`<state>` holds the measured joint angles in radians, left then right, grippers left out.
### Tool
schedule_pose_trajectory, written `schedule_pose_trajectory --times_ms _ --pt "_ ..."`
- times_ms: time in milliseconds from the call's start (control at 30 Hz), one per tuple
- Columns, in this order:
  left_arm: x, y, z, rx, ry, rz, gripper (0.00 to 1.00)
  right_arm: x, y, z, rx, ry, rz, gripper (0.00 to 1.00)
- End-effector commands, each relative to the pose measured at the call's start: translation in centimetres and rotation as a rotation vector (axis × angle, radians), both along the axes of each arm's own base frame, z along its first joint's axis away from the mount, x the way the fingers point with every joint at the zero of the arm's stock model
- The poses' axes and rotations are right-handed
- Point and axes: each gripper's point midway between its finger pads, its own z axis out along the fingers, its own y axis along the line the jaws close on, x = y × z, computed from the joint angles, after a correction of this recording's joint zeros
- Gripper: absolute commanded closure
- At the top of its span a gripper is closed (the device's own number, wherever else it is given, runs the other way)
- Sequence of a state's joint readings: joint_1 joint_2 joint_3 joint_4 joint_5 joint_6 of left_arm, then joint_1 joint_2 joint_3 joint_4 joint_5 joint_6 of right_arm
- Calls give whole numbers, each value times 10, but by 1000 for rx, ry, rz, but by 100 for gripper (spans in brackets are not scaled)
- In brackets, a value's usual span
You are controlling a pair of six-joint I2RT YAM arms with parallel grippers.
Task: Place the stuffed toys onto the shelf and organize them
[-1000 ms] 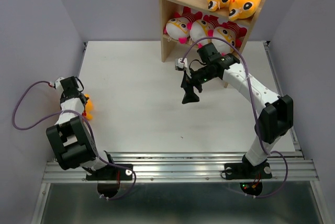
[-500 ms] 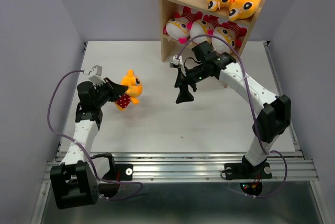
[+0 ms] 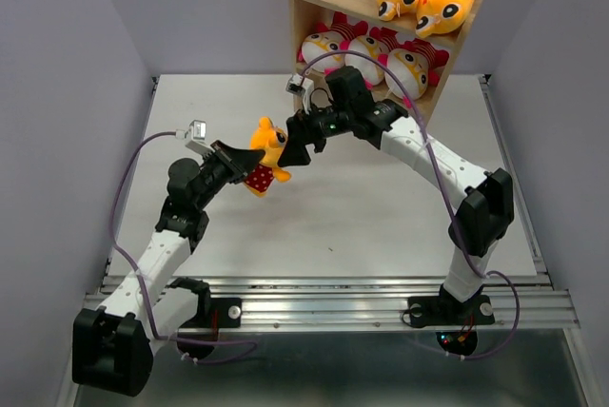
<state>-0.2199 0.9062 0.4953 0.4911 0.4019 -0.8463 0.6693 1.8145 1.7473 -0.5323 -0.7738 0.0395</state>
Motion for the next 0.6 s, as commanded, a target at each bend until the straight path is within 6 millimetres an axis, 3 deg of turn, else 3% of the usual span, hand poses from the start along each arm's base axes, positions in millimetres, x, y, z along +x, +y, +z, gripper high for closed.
schedule_pose_trajectory --times_ms 0,133,233,300,333,467,533,567 --pt "-6 -6 27 -67 -89 0 100 15 17 34 88 -45 -99 0" --pt "-10 -11 32 -82 -100 -19 100 25 20 14 43 -51 -149 8" --pt "-14 -14 37 -93 -113 -35 100 35 19 14 29 -85 -185 27" --pt "-17 -16 37 -98 -116 -52 100 40 20 15 27 -116 -183 50" --pt "-19 -18 37 -100 -121 -66 100 41 21 20 36 -130 -177 66" --pt "-31 -25 39 -94 -150 -131 99 35 22 34 62 -229 -88 84" --pt "-36 -25 42 -79 -185 -144 84 29 19 41 69 -315 -27 87" --pt "-39 -25 41 -74 -191 -148 70 26 16 44 70 -358 2 90"
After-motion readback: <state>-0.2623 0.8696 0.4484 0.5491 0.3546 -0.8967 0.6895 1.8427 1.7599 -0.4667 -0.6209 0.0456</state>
